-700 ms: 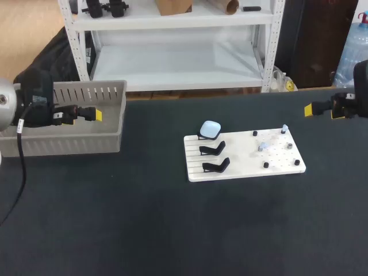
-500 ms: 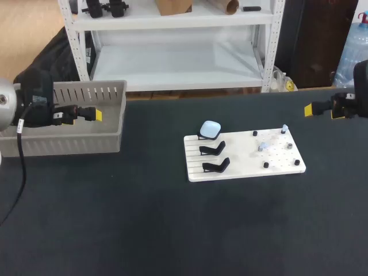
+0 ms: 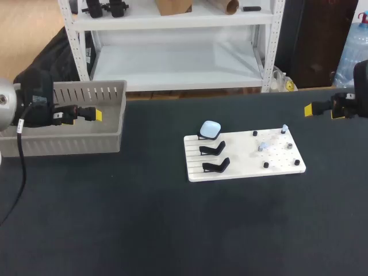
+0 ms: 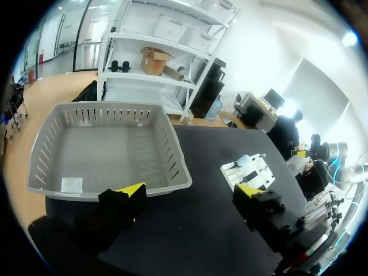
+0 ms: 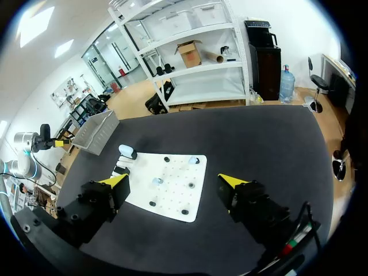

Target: Pick up each earbud case from the left stands, insert the matching earbuds, close the lid, and place the case in the box.

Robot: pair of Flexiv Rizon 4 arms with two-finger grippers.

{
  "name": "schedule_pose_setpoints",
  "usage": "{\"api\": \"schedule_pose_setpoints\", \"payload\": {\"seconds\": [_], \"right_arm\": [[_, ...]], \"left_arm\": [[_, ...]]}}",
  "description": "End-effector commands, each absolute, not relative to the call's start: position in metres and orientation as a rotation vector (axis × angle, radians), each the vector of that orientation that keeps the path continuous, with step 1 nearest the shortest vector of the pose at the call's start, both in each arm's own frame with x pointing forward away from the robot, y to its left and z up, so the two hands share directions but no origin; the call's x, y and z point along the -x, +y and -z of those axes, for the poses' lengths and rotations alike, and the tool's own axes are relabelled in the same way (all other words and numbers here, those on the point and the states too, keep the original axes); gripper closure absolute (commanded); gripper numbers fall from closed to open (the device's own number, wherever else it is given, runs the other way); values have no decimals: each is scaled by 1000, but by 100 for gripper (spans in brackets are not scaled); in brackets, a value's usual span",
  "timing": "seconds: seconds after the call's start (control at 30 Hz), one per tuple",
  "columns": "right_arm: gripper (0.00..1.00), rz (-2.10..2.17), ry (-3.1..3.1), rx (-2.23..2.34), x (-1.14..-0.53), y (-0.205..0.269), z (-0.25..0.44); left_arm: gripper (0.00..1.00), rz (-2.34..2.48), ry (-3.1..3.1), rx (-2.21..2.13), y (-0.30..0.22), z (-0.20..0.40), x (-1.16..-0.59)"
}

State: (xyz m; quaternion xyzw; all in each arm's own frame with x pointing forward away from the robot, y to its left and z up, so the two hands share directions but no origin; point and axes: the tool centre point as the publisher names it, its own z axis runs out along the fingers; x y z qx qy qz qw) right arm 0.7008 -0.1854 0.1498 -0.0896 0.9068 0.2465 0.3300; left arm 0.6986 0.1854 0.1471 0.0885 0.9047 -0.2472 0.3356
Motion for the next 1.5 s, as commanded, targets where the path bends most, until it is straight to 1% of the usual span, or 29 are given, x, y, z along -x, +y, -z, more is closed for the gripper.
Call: {"api": "schedule_pose_setpoints", "payload": {"seconds": [0.03,0.5,0.73,1.13,1.5], "right_arm": [[0,-645,2372,236,-701,-186,-150],[0,-645,2372,236,-701,-186,-150],[0,-645,2372,236,-701,-186,-150],[0,-645,2372,236,-701,-186,-150],[0,-645,2372,236,-701,-186,-150]], "left_arm": [[0,640,2367,-231,185,-148,-700],[0,640,2367,-231,185,-148,-700],[0,644,2329,-350,170,-156,-704],[0,726,2104,-827,125,-173,-716],[0,727,1964,-1180,91,-167,-735]]}}
